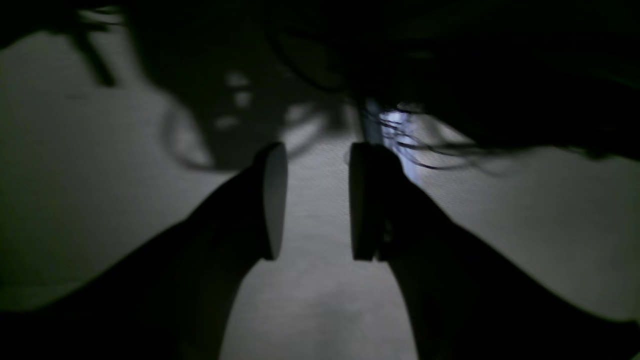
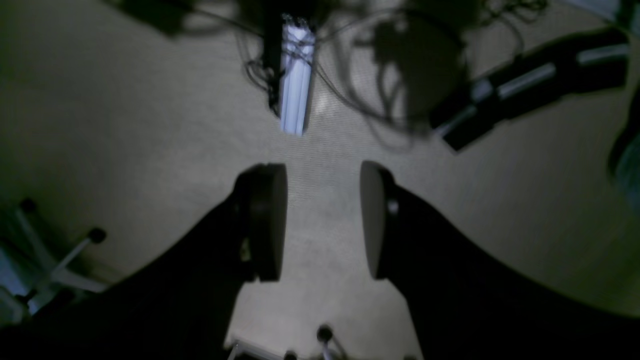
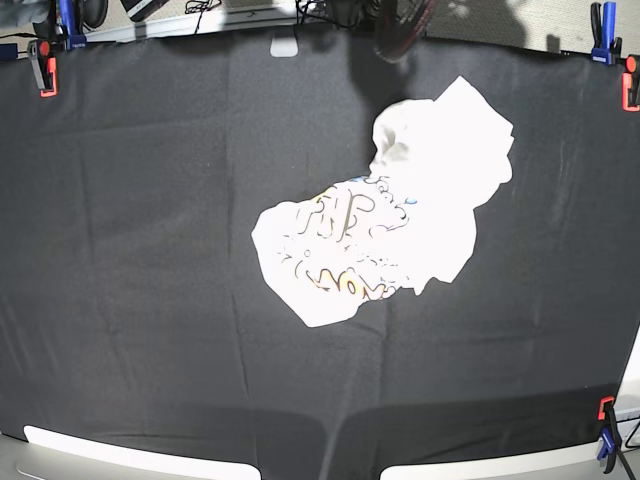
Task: Layout the t-shirt on the table in an organized manner, then fold the t-shirt properly
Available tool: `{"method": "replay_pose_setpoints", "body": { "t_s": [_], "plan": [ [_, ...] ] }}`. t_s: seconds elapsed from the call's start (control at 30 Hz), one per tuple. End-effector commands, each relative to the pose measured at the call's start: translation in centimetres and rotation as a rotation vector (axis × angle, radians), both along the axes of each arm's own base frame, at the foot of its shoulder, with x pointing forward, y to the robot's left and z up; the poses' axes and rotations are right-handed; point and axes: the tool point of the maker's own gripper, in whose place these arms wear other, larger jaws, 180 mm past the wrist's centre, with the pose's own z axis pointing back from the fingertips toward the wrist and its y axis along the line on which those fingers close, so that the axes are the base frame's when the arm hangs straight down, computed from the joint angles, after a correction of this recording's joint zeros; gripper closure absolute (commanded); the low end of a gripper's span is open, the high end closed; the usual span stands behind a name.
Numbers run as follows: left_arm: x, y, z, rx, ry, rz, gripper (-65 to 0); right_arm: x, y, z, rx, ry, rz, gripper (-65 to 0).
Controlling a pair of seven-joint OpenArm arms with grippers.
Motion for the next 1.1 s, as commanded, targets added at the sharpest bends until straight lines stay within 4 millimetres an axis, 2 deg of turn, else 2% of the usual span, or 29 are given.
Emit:
{"method": "replay_pose_setpoints", "body": {
  "t_s": [0.0, 0.13, 0.2, 0.3, 0.4, 0.53, 0.67, 0.77, 0.93, 1.07],
  "plan": [
    [0.1, 0.9, 0.6, 0.042, -0.020, -0.010, -19.8, -0.4, -0.2, 1.0, 0.008, -0.006, 0.013, -24.0],
    [1.0, 4.0, 2.2, 0.171, -0.042, -0.038, -19.8, -0.4, 0.8, 4.1, 0.050, -0.036, 0.058, -24.0],
    [0.9, 5.9, 3.0, 0.215, -0.035, -0.007, -19.8, -0.2, 1.3, 5.5, 0.070, -0.061, 0.071, -24.0],
    [0.3, 9.0, 4.5, 0.279, -0.030, 0.071, -18.9, 0.0, 1.0, 7.2, 0.066, -0.057, 0.096, -24.0],
    [0.2, 12.0, 6.9, 0.335, -0.059, 0.138, -18.9, 0.8, 0.4, 8.9, 0.049, -0.078, 0.094, -24.0],
    [1.4, 14.6, 11.4, 0.383, -0.154, 0.149, -18.9, 3.5, -0.5, 11.4, 0.038, -0.159, 0.084, -24.0],
    [3.8, 15.5, 15.9, 0.402, -0.260, 0.154, -18.9, 6.8, -0.3, 14.1, 0.093, -0.250, 0.127, -24.0],
    [5.4, 15.5, 17.9, 0.407, -0.276, 0.181, -18.9, 9.3, -0.3, 15.9, 0.127, -0.301, 0.095, -24.0],
    [8.4, 14.3, 21.1, 0.382, -0.309, 0.218, -18.9, 13.5, -0.8, 18.8, 0.141, -0.430, 0.082, -24.0],
    [11.6, 13.1, 24.4, 0.350, -0.421, 0.218, -18.9, 16.6, -1.8, 20.5, 0.100, -0.530, 0.100, -24.0]
  ]
}}
